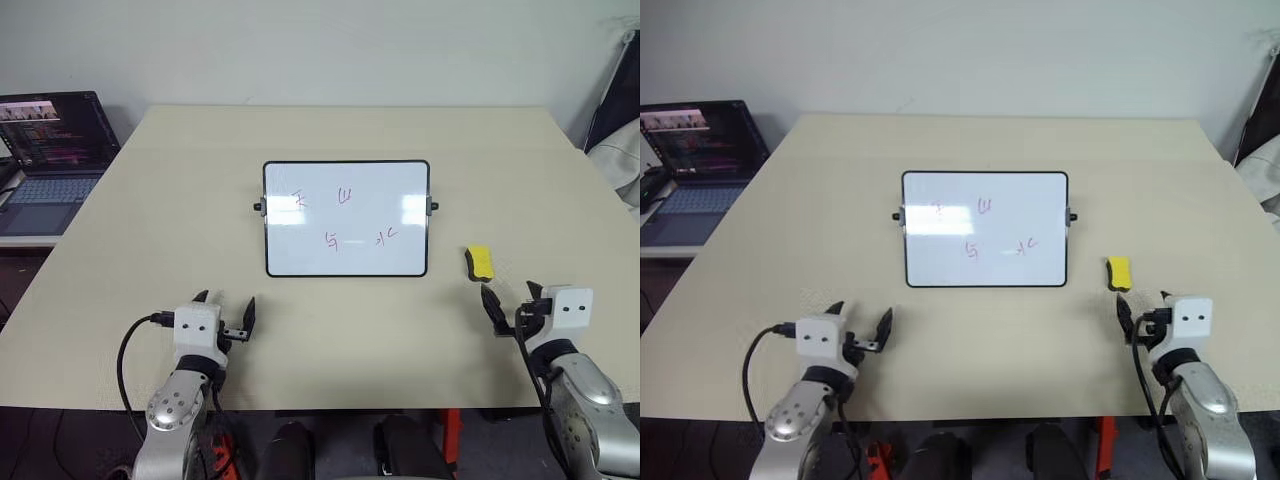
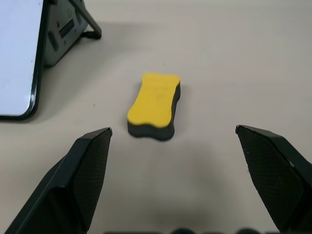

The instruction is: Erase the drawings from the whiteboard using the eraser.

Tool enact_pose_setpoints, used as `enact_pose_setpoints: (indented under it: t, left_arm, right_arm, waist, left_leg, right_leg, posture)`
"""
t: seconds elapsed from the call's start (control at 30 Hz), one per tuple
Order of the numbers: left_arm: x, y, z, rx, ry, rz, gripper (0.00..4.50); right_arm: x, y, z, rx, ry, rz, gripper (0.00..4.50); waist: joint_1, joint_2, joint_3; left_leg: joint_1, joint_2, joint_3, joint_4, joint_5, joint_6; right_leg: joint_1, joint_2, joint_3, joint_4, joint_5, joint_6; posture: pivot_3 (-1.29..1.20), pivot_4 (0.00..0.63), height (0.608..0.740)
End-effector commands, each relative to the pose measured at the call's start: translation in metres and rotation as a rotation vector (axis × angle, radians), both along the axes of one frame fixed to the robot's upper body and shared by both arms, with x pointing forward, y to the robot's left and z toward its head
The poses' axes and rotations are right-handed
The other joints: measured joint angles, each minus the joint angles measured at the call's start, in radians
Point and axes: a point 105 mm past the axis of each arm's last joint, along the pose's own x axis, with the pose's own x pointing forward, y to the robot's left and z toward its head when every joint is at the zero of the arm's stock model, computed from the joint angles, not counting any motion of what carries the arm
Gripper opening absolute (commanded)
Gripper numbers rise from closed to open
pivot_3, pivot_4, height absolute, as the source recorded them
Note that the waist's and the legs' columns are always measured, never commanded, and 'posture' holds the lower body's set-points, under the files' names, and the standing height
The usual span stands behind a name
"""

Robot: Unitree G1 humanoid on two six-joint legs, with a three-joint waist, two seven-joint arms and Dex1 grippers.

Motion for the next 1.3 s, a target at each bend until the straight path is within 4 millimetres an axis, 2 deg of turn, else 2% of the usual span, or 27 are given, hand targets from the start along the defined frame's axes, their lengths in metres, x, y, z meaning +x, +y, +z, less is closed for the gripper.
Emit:
enact_pose_setpoints:
  t: [0.03, 0.13, 0.2, 0.3, 0.37, 0.47, 0.57, 0.67, 0.7, 0.87, 1.03, 1.3]
  left_arm:
    - [0.0, -0.004, -0.004, -0.015, 0.03, -0.03, 4.5]
    - [0.005, -0.015, 0.0, 0.018, 0.015, -0.09, 4.5]
    - [0.008, -0.026, 0.011, 0.023, -0.01, -0.142, 4.5]
    - [0.012, -0.06, 0.04, 0.053, -0.073, -0.361, 4.5]
    - [0.013, -0.074, 0.052, 0.065, -0.091, -0.457, 4.5]
    - [0.016, -0.099, 0.075, 0.039, -0.097, -0.713, 4.5]
    - [0.027, -0.096, 0.086, 0.059, -0.085, -0.796, 4.5]
    - [0.031, -0.117, 0.108, 0.024, -0.057, -0.997, 4.5]
    - [0.031, -0.124, 0.113, 0.036, -0.034, -1.078, 4.5]
    - [0.027, -0.137, 0.121, 0.177, 0.079, -1.378, 4.5]
    - [0.027, -0.143, 0.131, 0.22, 0.096, -1.486, 4.5]
    - [0.024, -0.145, 0.133, 0.236, 0.092, -1.512, 4.5]
  right_arm:
    - [-0.002, 0.005, 0.013, 0.008, -0.016, 0.012, 4.46]
    - [-0.002, 0.001, 0.012, 0.007, -0.011, -0.015, 4.46]
    - [-0.003, 0.005, 0.02, -0.012, -0.034, 0.004, 4.46]
    - [-0.005, 0.015, 0.032, -0.015, -0.052, 0.059, 4.46]
    - [-0.006, 0.018, 0.037, 0.015, -0.058, 0.069, 4.46]
    - [-0.001, 0.023, 0.052, 0.04, -0.109, 0.06, 4.46]
    - [0.005, 0.029, 0.058, 0.053, -0.118, 0.02, 4.46]
    - [0.018, 0.022, 0.067, 0.025, -0.093, -0.047, 4.46]
    - [0.023, 0.017, 0.063, 0.003, -0.048, -0.068, 4.46]
    - [0.042, 0.016, 0.068, 0.045, 0.021, -0.029, 4.46]
    - [0.058, 0.014, 0.062, 0.019, 0.07, -0.025, 4.46]
    - [0.067, 0.016, 0.045, 0.028, 0.111, -0.037, 4.46]
  waist:
    - [0.0, 0.001, -0.001]
    - [0.001, 0.002, -0.001]
    - [0.002, 0.002, -0.001]
    - [0.004, 0.001, -0.001]
    - [0.004, 0.001, -0.001]
    - [0.002, 0.001, -0.001]
    - [-0.003, 0.001, -0.001]
    - [-0.003, 0.001, 0.0]
    - [-0.003, 0.001, 0.0]
    - [-0.003, 0.001, 0.001]
    - [-0.003, 0.001, 0.001]
    - [-0.004, 0.001, 0.001]
  left_leg:
    - [0.0, 0.0, 0.001, 0.0, 0.0, 0.0]
    - [0.0, 0.0, 0.001, 0.001, 0.0, 0.0]
    - [0.0, 0.0, 0.001, 0.001, 0.0, 0.0]
    - [-0.001, -0.001, 0.0, 0.001, 0.0, 0.0]
    - [-0.002, -0.001, 0.0, 0.001, 0.0, 0.0]
    - [-0.002, -0.001, 0.0, 0.001, 0.0, 0.0]
    - [-0.001, -0.001, 0.0, 0.001, 0.0, 0.0]
    - [-0.001, -0.001, 0.001, 0.001, 0.0, 0.0]
    - [-0.002, -0.002, 0.001, 0.002, 0.0, 0.0]
    - [-0.003, -0.002, 0.002, 0.001, 0.0, 0.0]
    - [-0.008, -0.002, 0.002, 0.0, 0.0, 0.001]
    - [-0.011, -0.002, 0.002, 0.0, 0.0, 0.002]
  right_leg:
    - [0.0, 0.0, 0.0, 0.0, 0.0, 0.0]
    - [0.0, 0.0, 0.0, 0.0, 0.0, 0.001]
    - [0.0, 0.0, 0.0, 0.0, 0.0, 0.001]
    - [0.0, 0.001, 0.0, 0.0, 0.0, 0.001]
    - [0.0, 0.001, -0.001, -0.001, 0.0, 0.001]
    - [0.0, 0.001, -0.001, 0.0, 0.0, 0.0]
    - [0.0, 0.002, -0.001, 0.0, 0.0, 0.0]
    - [-0.001, 0.003, -0.001, 0.001, 0.0, 0.0]
    - [-0.001, 0.003, -0.002, 0.001, 0.001, 0.0]
    - [-0.001, 0.004, -0.003, 0.001, 0.003, -0.004]
    - [-0.007, 0.004, -0.003, 0.0, 0.002, -0.004]
    - [-0.012, 0.003, -0.001, 0.002, 0.002, -0.004]
  posture:
    - [0.0, 0.15, 0.74]
    - [0.0, 0.15, 0.74]
    - [0.0, 0.15, 0.74]
    - [0.0, 0.15, 0.74]
    - [0.0, 0.15, 0.74]
    - [0.0, 0.15, 0.74]
    - [0.0, 0.15, 0.74]
    - [0.0, 0.15, 0.74]
    - [0.0, 0.15, 0.74]
    - [0.0, 0.15, 0.74]
    - [0.0, 0.15, 0.74]
    - [0.0, 0.15, 0.74]
